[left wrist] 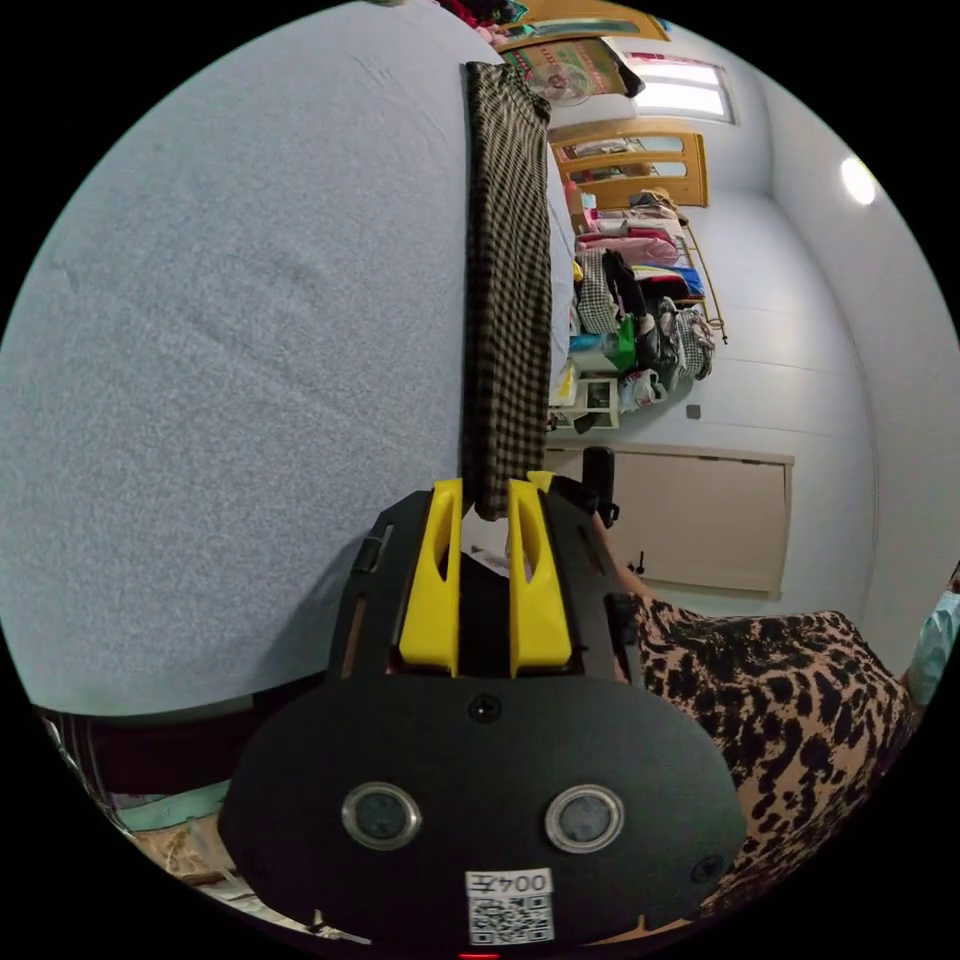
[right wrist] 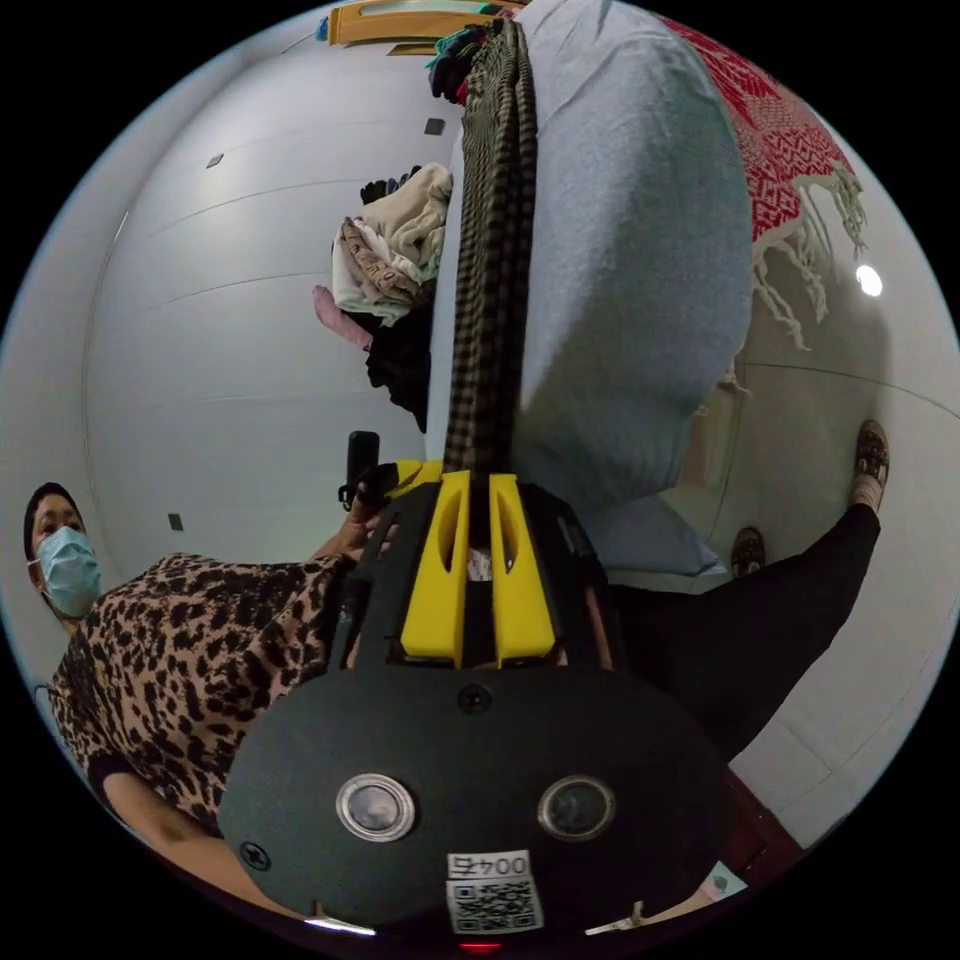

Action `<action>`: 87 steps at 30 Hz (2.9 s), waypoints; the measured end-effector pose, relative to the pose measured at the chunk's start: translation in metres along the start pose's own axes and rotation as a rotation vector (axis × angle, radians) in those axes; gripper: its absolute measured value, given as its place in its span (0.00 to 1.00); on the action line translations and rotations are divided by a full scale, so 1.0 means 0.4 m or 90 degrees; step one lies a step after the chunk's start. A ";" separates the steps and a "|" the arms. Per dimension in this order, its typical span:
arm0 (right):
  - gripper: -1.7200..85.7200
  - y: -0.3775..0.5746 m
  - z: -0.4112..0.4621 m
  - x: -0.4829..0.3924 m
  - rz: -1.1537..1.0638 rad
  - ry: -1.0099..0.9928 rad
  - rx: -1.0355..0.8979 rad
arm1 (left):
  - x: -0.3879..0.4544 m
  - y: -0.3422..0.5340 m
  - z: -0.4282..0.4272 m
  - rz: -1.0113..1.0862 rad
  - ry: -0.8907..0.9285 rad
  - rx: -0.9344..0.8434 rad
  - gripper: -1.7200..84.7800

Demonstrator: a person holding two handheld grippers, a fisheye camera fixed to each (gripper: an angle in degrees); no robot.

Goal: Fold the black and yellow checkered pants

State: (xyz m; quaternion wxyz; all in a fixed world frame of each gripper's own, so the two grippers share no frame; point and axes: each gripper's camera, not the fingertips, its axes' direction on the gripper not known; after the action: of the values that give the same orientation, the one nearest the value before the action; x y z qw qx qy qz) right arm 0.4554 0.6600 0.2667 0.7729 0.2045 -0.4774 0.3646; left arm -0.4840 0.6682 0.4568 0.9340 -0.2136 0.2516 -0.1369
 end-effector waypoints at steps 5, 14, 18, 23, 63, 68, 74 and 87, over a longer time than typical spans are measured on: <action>0.06 -0.014 -0.064 -0.077 0.058 -0.104 0.033 | -0.077 -0.009 -0.038 -0.046 0.087 -0.003 0.17; 0.06 -0.065 -0.085 -0.189 0.087 -0.183 0.063 | -0.196 -0.018 -0.078 -0.090 0.309 0.035 0.21; 0.06 -0.083 -0.079 -0.229 0.075 -0.184 0.055 | -0.214 -0.036 -0.081 -0.060 0.427 0.060 0.23; 0.05 -0.097 -0.079 -0.256 0.081 -0.183 0.064 | -0.212 -0.056 -0.067 -0.004 0.538 0.051 0.24; 0.05 -0.143 0.301 -0.506 -0.252 0.484 -0.024 | 0.002 -0.155 0.061 0.110 -0.047 -0.060 0.05; 0.06 -0.190 0.327 -0.418 -0.143 0.432 -0.052 | -0.057 -0.172 0.165 0.013 -0.013 -0.069 0.06; 0.09 -0.224 0.331 -0.409 -0.144 0.492 -0.102 | -0.018 -0.190 0.220 0.044 -0.017 -0.096 0.08; 0.08 -0.467 0.065 -0.430 -0.094 0.393 0.137 | 0.171 -0.420 0.141 0.138 -0.083 0.024 0.11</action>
State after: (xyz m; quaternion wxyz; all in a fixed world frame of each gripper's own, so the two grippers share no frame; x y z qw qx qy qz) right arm 0.5337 0.4579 0.1321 0.8794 0.1986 -0.1638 0.4006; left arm -0.4218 0.5157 0.5513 0.9615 -0.1758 0.2095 -0.0262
